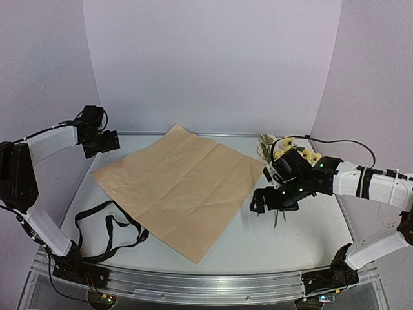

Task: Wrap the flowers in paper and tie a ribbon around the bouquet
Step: Place the flattened wrapping paper at the center of the board, then move the flattened wrapping paper to the center of the board.

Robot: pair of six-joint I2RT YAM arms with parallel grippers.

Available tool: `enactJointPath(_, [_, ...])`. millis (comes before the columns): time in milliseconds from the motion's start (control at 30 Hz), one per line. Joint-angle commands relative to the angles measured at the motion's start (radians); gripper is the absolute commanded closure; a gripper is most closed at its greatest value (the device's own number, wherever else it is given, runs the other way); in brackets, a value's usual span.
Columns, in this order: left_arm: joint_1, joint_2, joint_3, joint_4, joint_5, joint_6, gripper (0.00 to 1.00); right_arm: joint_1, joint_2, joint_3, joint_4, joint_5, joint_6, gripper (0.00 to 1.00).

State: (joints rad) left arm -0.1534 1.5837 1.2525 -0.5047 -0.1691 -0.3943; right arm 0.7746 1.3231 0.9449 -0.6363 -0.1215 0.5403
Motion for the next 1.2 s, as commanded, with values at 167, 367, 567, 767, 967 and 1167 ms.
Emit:
enactJointPath(167, [-0.438,0.085,0.099,-0.032,-0.108,-0.100,0.01,-0.131,-0.013,0.038,-0.087,0.038,0.035,0.02])
enactJointPath(367, [-0.689,0.351,0.261,0.014,-0.093,-0.138,0.01,-0.218,-0.040,0.029,-0.106,0.031,0.036,0.02])
enactJointPath(567, [-0.798,0.602,0.500,0.022,-0.091,-0.112,0.01,-0.302,-0.077,-0.006,-0.117,0.009,0.059,0.02])
enactJointPath(767, [-0.825,0.721,0.597,0.053,-0.090,-0.084,0.01,-0.349,-0.107,-0.031,-0.136,-0.003,0.061,0.02])
enactJointPath(967, [-0.854,0.761,0.600,0.054,-0.101,-0.060,0.02,-0.368,-0.122,-0.055,-0.143,0.000,0.063,0.02])
enactJointPath(1167, [-0.894,0.777,0.582,0.011,-0.122,-0.055,0.03,-0.377,-0.115,-0.059,-0.143,0.021,0.057,0.02])
